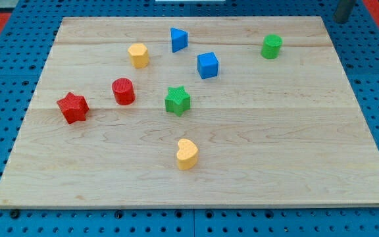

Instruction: Move your arm near to the green circle

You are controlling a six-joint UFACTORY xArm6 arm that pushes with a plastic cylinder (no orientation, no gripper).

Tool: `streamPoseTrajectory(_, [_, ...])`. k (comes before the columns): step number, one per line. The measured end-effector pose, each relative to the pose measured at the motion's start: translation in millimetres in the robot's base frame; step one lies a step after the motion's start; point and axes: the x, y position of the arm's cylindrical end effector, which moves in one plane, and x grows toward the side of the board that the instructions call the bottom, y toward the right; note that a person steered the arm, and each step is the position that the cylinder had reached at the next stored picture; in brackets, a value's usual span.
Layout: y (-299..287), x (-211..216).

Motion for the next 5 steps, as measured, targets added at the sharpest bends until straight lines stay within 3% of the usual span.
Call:
streamPoseTrajectory(3, [11,1])
streamPoseTrajectory(5, [5,50])
